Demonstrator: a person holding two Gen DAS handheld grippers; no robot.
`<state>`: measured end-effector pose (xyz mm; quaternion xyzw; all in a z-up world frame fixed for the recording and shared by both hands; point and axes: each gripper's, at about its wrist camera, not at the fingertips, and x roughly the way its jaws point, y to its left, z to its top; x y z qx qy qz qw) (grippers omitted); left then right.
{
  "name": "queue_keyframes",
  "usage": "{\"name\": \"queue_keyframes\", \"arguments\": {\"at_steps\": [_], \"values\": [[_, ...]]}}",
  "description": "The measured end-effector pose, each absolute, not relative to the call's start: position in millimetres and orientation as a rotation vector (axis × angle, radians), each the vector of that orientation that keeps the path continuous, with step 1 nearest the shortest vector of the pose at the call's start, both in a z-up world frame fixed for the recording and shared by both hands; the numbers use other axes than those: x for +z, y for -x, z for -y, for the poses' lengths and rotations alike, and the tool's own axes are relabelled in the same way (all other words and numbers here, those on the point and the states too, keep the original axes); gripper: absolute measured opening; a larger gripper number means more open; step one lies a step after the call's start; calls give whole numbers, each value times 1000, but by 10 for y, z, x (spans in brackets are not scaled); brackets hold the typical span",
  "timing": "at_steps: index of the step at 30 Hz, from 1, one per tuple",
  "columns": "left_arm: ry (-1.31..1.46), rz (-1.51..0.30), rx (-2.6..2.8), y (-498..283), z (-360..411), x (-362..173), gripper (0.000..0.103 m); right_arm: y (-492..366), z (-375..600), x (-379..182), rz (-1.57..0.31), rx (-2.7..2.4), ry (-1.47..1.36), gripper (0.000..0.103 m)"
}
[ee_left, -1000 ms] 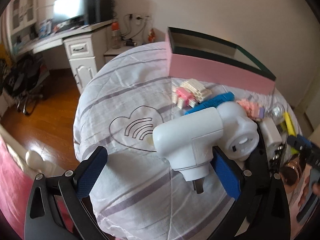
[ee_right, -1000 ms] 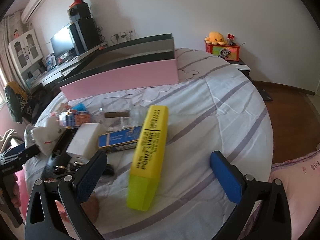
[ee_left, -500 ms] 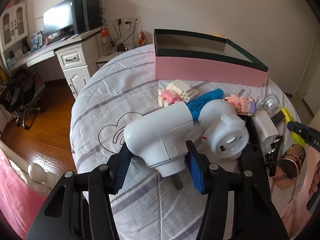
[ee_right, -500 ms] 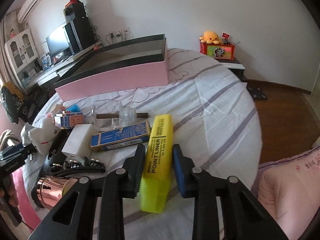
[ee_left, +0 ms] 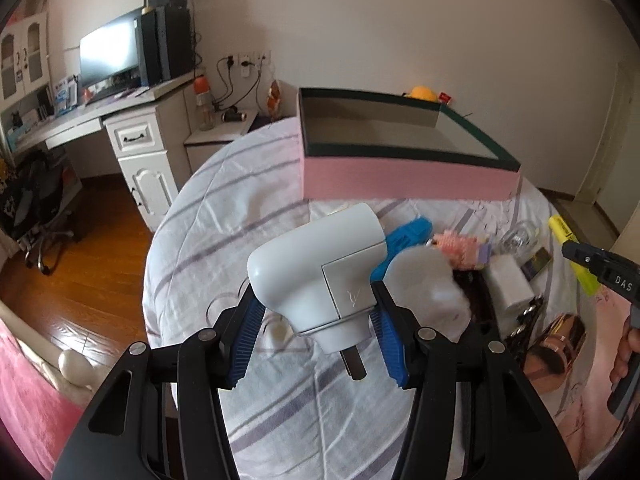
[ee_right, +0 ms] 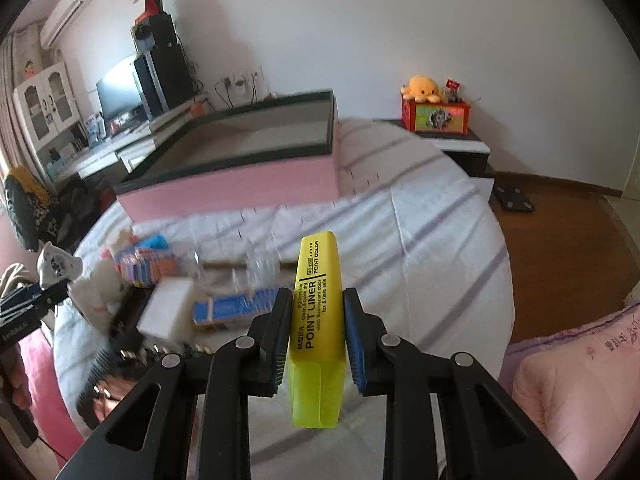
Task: Organize rigid objects
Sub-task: 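Carry the adapter and highlighter into the pink box and open both grippers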
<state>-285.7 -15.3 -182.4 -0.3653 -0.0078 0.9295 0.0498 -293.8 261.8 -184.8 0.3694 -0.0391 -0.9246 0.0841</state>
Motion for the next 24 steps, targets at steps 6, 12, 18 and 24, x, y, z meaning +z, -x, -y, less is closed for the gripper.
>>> {"name": "queue_keyframes", "arguments": {"at_steps": [6, 12, 18, 24], "values": [[1055, -20, 2810, 3041, 18, -1632, 54, 3108, -2447, -1630, 113, -2716, -1025, 26], [987, -89, 2770, 3496, -235, -1375, 54, 3462, -2187, -1428, 107, -2645, -975, 26], [980, -116, 2715, 4118, -514, -1228, 54, 4029, -1888, -1372, 66, -2583, -989, 26], [1093, -130, 2656, 4757, -699, -1386, 54, 4576, -1713, -1463, 55, -2545, -1046, 26]]}}
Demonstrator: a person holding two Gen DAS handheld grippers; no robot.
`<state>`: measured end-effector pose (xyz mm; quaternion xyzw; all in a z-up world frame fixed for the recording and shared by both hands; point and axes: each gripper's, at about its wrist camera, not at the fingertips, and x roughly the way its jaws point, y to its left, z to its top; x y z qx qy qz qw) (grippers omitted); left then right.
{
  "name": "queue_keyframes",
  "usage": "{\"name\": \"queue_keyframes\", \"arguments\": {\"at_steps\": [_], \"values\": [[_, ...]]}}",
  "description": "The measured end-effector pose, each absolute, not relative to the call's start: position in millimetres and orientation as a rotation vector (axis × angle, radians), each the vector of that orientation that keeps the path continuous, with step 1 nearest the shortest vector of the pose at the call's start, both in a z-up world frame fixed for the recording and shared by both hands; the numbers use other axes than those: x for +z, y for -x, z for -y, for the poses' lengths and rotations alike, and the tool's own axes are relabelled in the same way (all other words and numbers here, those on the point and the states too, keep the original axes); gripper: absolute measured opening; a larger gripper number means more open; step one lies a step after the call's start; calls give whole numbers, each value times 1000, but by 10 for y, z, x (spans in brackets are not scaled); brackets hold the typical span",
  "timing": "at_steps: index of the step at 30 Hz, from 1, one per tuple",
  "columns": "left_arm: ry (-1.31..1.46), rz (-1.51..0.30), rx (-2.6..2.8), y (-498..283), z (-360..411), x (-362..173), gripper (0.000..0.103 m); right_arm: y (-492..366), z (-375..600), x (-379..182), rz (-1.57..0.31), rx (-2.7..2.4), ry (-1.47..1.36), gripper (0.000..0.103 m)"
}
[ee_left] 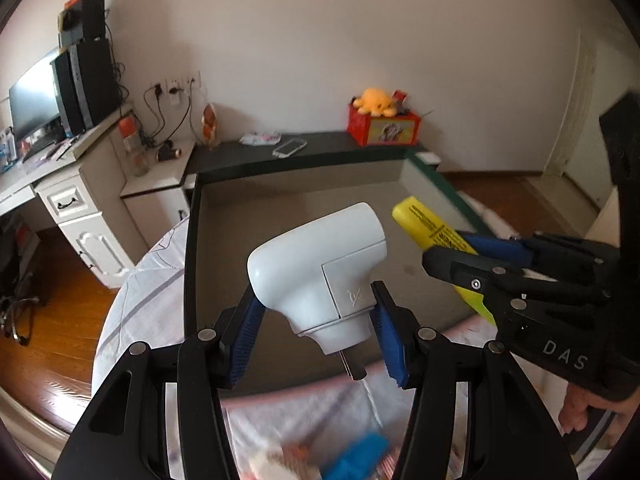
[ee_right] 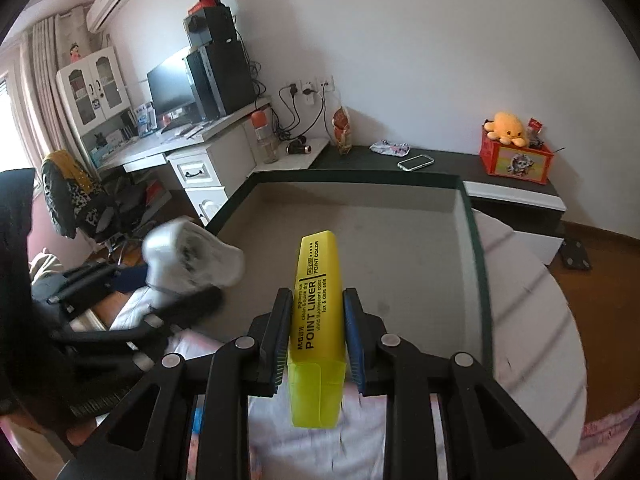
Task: Organize rigid objects
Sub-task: 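Carry the adapter and highlighter into the pink box and open both grippers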
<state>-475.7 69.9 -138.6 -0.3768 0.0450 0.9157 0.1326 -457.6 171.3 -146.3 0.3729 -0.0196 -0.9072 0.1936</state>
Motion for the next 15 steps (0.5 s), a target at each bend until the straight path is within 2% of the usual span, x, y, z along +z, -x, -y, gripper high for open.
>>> {"name": "queue_keyframes", "arguments": {"at_steps": [6, 13, 14, 15], "values": [[1200, -138, 2626, 5145, -693, -1625, 54, 4931, -1694, -1733, 53, -2538, -1154, 26], [1258, -156, 2634, 5207, -682, -1797, 55, 5023, -1693, -1851, 89, -2507, -1218, 27], [1256, -149, 2637, 5222, -660, -1793, 57, 5050, -1688, -1819, 86, -2511, -1215, 37], [1252, -142, 2646, 5207, -646, -1784, 61, 5041, -1694, -1805, 76, -2527, -1215, 56]]}}
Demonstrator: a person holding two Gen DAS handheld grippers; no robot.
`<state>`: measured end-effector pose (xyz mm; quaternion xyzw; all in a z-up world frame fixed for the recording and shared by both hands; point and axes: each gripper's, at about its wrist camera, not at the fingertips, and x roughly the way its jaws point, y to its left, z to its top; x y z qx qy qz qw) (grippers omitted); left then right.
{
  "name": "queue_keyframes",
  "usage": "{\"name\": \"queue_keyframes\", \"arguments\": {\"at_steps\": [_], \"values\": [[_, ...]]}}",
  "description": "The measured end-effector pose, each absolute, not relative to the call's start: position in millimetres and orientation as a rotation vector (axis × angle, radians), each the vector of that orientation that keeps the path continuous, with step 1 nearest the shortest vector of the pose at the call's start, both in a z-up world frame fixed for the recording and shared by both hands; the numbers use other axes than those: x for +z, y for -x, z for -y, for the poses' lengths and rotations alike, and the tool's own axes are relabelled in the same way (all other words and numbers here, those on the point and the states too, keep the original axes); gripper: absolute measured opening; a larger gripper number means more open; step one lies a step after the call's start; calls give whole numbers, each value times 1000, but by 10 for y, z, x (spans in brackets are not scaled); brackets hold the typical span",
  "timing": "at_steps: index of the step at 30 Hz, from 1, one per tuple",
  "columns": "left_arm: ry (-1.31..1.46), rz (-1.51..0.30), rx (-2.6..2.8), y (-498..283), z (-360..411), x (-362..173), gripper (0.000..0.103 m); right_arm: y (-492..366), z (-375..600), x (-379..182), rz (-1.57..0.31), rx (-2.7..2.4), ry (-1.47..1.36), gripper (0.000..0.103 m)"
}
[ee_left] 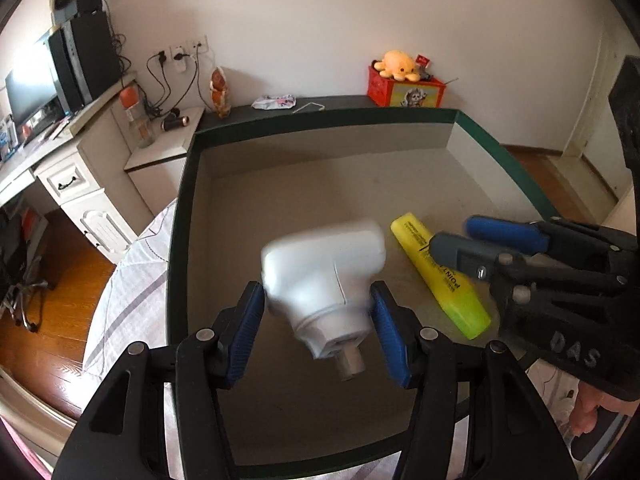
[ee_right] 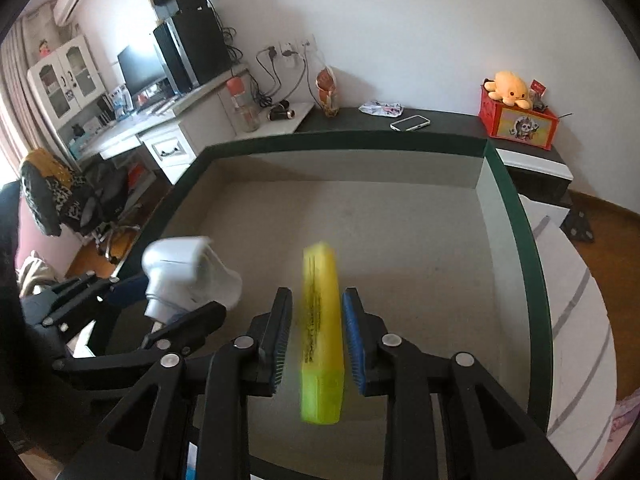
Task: Organize rigid objects
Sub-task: 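Carry the adapter and highlighter into the pink box and open both grippers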
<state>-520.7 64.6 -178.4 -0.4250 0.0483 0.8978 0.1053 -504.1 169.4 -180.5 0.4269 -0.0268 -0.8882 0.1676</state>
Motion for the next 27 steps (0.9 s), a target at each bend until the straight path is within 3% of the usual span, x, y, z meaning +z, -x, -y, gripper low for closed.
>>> {"name": "queue_keyframes", "arguments": {"at_steps": [2, 8, 11, 16, 27], "values": [[1237, -142, 2676, 5180, -597, -1741, 78, 4988, -1723, -1732, 65, -2565, -1182, 65], [1108, -128, 2751, 4841, -412, -1467, 91, 4770, -1846, -1445, 86, -2607, -1115, 66], [1037, -134, 2801, 4573, -309, -1310, 98, 4530, -1905, -1255, 68, -2647, -1053, 73], [946, -126, 2844, 4092, -156, -1124, 103, 4079, -1948, -1002, 43, -2685, -944, 78], [839, -144, 2862, 3029, -63, -973, 103, 3005, -2104, -771, 62, -2775, -774, 80]]}}
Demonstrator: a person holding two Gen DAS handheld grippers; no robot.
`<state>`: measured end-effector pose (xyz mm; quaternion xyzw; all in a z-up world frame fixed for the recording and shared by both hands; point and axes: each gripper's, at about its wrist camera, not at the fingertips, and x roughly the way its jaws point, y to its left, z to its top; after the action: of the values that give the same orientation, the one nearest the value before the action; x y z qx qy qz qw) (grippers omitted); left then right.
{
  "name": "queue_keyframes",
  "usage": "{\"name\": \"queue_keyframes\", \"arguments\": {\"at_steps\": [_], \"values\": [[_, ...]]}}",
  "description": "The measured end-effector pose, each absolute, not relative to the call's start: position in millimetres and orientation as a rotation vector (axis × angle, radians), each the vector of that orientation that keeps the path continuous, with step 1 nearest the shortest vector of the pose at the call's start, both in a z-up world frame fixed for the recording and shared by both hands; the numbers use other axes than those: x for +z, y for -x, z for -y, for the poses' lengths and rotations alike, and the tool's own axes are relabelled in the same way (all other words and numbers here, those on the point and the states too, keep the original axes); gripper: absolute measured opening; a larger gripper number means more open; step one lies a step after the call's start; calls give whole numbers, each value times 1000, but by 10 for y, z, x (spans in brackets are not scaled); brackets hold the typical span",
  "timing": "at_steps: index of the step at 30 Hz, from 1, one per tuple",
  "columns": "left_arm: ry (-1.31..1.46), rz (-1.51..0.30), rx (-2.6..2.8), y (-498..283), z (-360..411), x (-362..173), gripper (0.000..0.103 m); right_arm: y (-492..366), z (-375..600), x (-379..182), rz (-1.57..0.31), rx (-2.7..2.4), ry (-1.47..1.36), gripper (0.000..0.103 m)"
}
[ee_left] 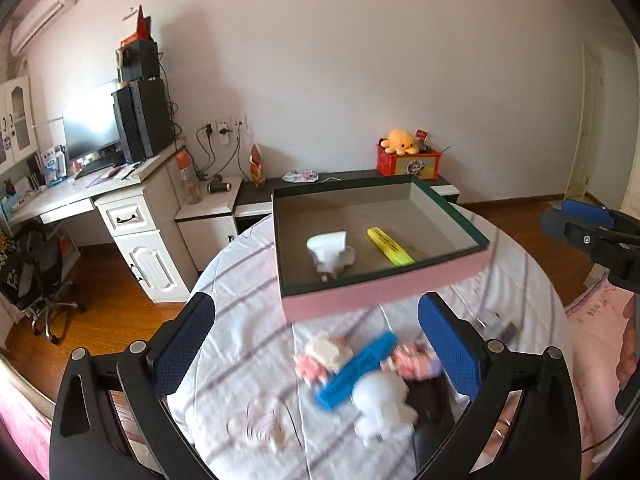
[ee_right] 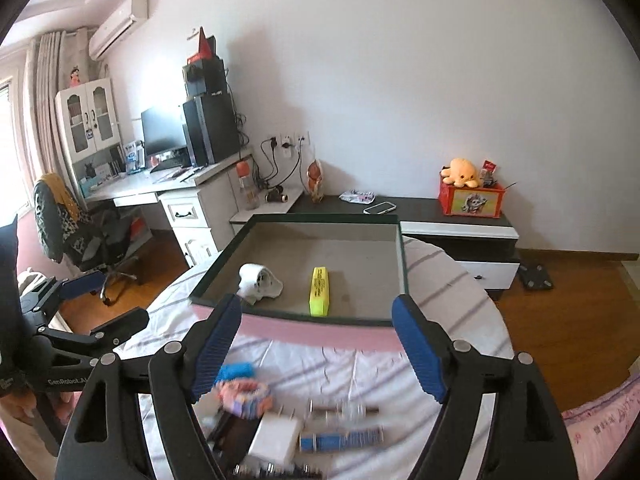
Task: Organize rigid objects
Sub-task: 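Carry the adapter and highlighter into the pink box and open both grippers, then grasp the rose-gold canister with the right gripper while the left grasps the white toy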
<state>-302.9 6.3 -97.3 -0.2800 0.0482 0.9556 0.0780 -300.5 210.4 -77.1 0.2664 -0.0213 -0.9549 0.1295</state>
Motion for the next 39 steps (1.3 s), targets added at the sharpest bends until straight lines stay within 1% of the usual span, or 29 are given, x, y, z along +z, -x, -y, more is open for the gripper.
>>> {"name": "queue_keyframes", "arguments": {"at_steps": [4, 6, 12, 25, 33, 34, 35, 36, 39], "values": [[821, -147, 2855, 2717, -76, -1012, 103, 2677, -2192, -838, 103, -2812, -767, 81], [840, -135, 2844, 2595, -84, -1074, 103, 2581, -2203, -884, 95, -2830, -775, 81], [915, -155, 2783, 2406, -209, -1290, 103, 2421, -2133, -1151, 104, -2808, -854, 81], [1051, -188, 2742, 2210, -184, -1635, 103, 2209, -1904, -1832, 13, -2708, -1091, 81], [1090, -181, 2727, 2249, -196, -1722, 103, 2251, -1846, -2078, 10, -2658, -1141, 81], [1096, -176, 2724, 2270, -200, -1731, 103, 2246, -1854, -2093, 8, -2656, -1135, 80], [1101, -170, 2723, 2294, -203, -1742, 103, 2241, -1851, -2107, 4, -2641, -1133, 70], [1104, -165, 2721, 2314, -209, -1752, 103, 2248, -1855, -2112, 8, -2622, -1130, 57], [1133, -150, 2721, 2423, -240, -1815, 103, 2232, -1904, -2099, -8, -2639, -1114, 56]]}}
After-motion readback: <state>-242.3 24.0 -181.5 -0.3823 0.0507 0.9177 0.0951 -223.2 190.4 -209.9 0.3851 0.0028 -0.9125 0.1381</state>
